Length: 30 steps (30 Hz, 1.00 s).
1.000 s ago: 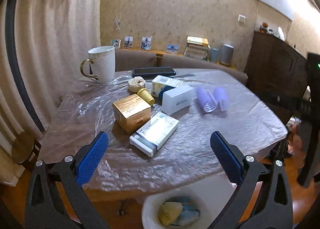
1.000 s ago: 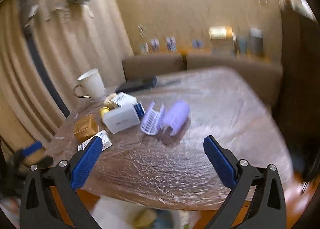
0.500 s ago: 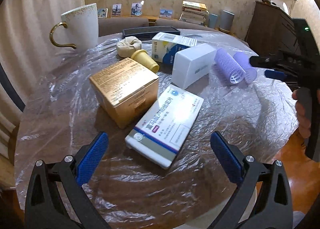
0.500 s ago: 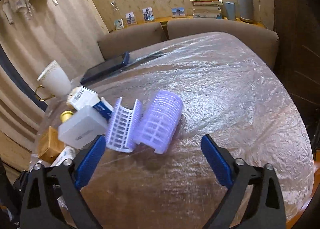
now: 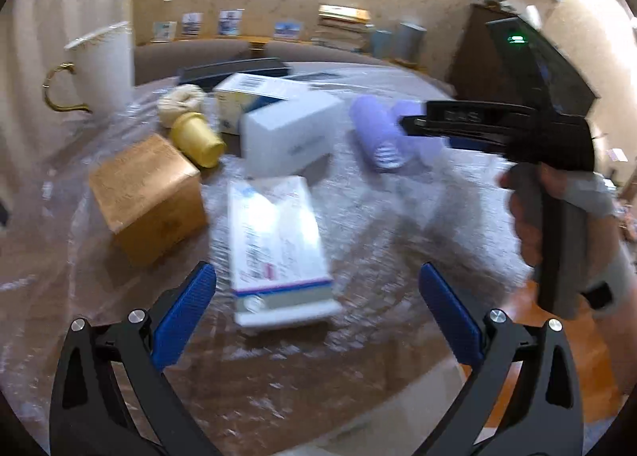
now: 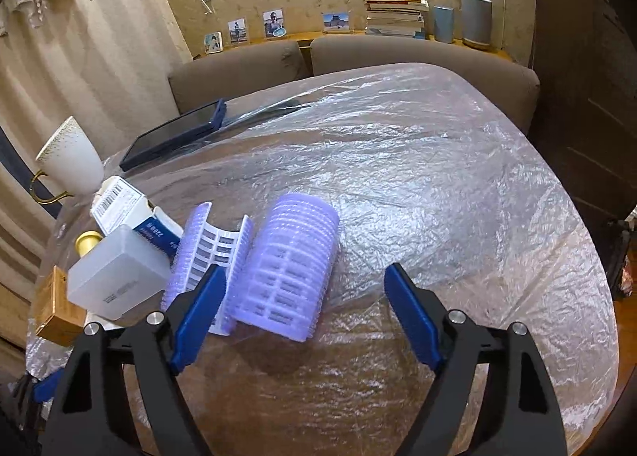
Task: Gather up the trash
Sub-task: 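Grasp the purple hair roller with the right tool while the left tool grasps the white medicine box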
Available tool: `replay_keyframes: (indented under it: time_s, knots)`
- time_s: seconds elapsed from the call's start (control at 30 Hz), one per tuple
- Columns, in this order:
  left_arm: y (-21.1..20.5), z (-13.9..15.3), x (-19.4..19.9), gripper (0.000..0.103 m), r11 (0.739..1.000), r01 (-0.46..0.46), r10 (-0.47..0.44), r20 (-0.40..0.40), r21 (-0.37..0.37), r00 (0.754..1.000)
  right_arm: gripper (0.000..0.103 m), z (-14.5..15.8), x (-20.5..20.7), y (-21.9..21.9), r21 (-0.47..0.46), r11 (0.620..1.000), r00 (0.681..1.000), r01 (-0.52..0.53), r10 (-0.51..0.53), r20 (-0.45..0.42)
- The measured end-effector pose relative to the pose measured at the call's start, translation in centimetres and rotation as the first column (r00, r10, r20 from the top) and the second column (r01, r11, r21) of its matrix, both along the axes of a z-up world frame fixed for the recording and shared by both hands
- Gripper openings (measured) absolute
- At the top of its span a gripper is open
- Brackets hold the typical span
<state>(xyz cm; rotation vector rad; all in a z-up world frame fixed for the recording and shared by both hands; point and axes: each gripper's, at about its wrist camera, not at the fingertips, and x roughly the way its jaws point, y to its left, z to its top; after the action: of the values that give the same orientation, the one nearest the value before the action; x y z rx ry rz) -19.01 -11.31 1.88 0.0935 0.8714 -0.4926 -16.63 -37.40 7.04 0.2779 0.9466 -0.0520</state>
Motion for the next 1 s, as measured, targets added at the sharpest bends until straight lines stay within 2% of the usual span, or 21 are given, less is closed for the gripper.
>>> replay_keyframes:
  time_s: [0.1, 0.27, 0.43, 0.57, 0.63, 0.93, 0.97, 1.0]
  knots:
    - [-0.1, -0.3, 1.3, 0.102, 0.998, -0.055, 0.055, -0.018, 0.009, 0.998, 0.074, -0.3, 0.6, 0.5, -0.006, 1.0, 1.0, 0.004, -0.004, -0.011]
    - [-0.5, -0.9, 3.0, 0.101, 0.996, -0.087, 0.087, -0.04, 0.009, 0.995, 0.072, -0.2, 0.8, 1.0, -0.032, 0.999, 1.0, 0.001, -0.001, 0.001]
    - [-0.7, -1.2, 3.5, 0.09, 0.994, -0.105, 0.106, -0.044, 0.026, 0.993, 0.064, 0.0, 0.6, 1.2, -0.047, 0.999, 1.0, -0.022, 0.022, 0.01]
    - [-0.9, -1.1, 3.6, 0.082, 0.994, -0.103, 0.104, -0.034, 0.031, 0.994, 0.064, 0.0, 0.0, 0.1, 0.006, 1.0, 1.0, -0.01, 0.01, 0.01]
    - [-1.0, -1.1, 3.7, 0.082, 0.995, -0.098, 0.099, -0.035, 0.031, 0.994, 0.064, 0.2, -0.5, -0.4, 0.04, 0.999, 1.0, -0.006, 0.005, 0.027]
    - [-1.2, -1.2, 3.6, 0.082, 0.994, -0.098, 0.099, -0.027, 0.043, 0.995, 0.064, -0.1, -0.4, -0.8, -0.011, 1.0, 1.0, 0.021, -0.021, 0.02]
    - [-1.2, -1.1, 3.6, 0.082, 0.994, -0.098, 0.099, -0.027, 0.044, 0.995, 0.063, -0.2, -0.3, -0.7, -0.025, 0.999, 1.0, 0.022, -0.021, 0.016]
    - [-1.2, -1.2, 3.6, 0.082, 0.994, -0.099, 0.1, -0.024, 0.047, 0.995, 0.057, -0.4, -0.1, -0.5, -0.035, 0.999, 1.0, 0.015, -0.015, 0.009]
